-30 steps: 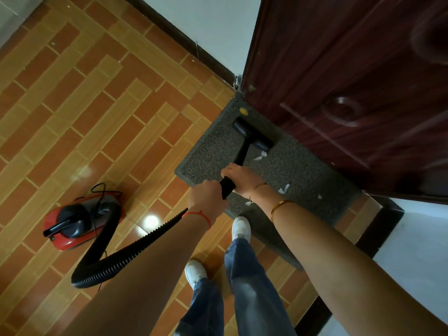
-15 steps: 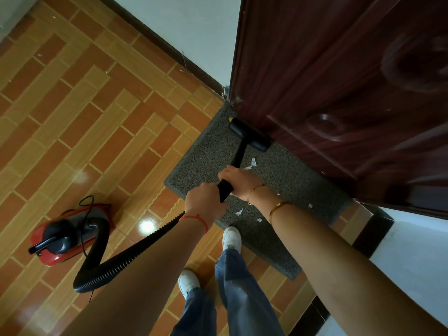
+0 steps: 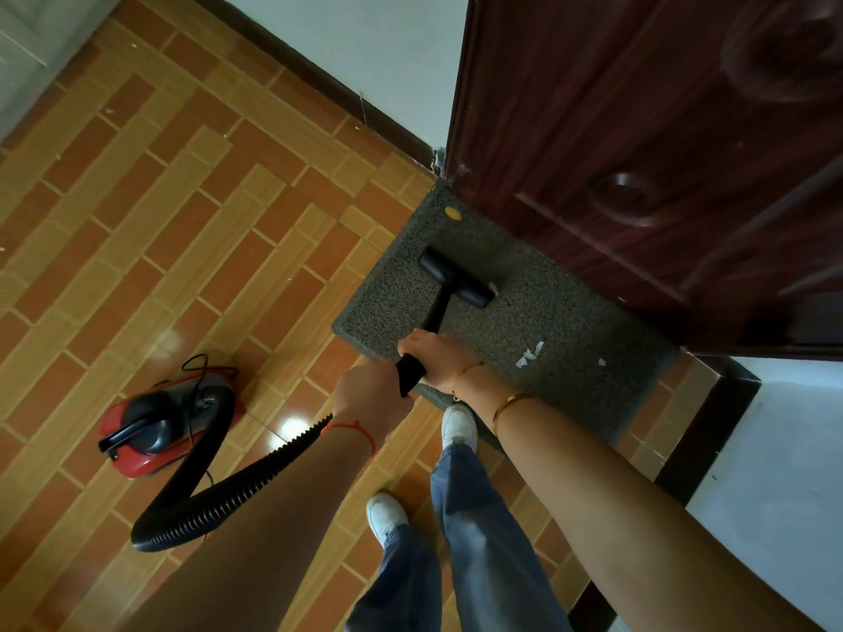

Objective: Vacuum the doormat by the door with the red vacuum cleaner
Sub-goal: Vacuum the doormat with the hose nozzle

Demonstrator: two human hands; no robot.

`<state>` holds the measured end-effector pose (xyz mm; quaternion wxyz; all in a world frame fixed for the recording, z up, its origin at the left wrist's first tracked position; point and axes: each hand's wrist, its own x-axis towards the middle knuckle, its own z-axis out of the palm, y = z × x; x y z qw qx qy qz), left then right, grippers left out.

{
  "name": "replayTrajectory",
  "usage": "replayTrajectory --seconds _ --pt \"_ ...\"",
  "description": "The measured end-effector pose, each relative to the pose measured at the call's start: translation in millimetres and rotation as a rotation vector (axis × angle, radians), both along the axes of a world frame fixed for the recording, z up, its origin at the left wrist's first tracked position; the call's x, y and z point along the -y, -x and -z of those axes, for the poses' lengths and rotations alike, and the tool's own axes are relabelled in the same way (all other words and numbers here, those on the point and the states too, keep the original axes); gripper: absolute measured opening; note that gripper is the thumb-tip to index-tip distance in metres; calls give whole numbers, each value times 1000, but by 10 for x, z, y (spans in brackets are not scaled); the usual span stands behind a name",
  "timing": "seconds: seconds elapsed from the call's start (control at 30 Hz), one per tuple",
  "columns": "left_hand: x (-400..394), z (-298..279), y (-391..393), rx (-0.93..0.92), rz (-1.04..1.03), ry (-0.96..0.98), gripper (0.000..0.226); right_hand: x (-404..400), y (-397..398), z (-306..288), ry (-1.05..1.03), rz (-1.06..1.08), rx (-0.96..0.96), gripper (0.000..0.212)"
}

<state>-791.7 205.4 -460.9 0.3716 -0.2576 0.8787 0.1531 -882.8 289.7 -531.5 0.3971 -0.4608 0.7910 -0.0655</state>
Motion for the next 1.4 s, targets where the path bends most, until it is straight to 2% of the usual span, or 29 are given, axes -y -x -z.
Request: replayTrajectory --seconds 0.43,0.73,1.0,1.17,1.4 --pt "125 -141 -1526 49 24 64 12 116 -1559 -57 29 18 73 12" --pt "174 -179 -1897 72 52 83 14 172 -1940 -62 56 -5 62 15" --pt "72 -76 -1622 45 18 43 15 91 -1577 -13 28 -101 25 14" --pt "51 -21 -1085 17 49 38 14 56 -1051 66 21 -75 13 10" --pt "75 75 -152 -8 -38 12 17 108 -72 98 16 -91 -16 10"
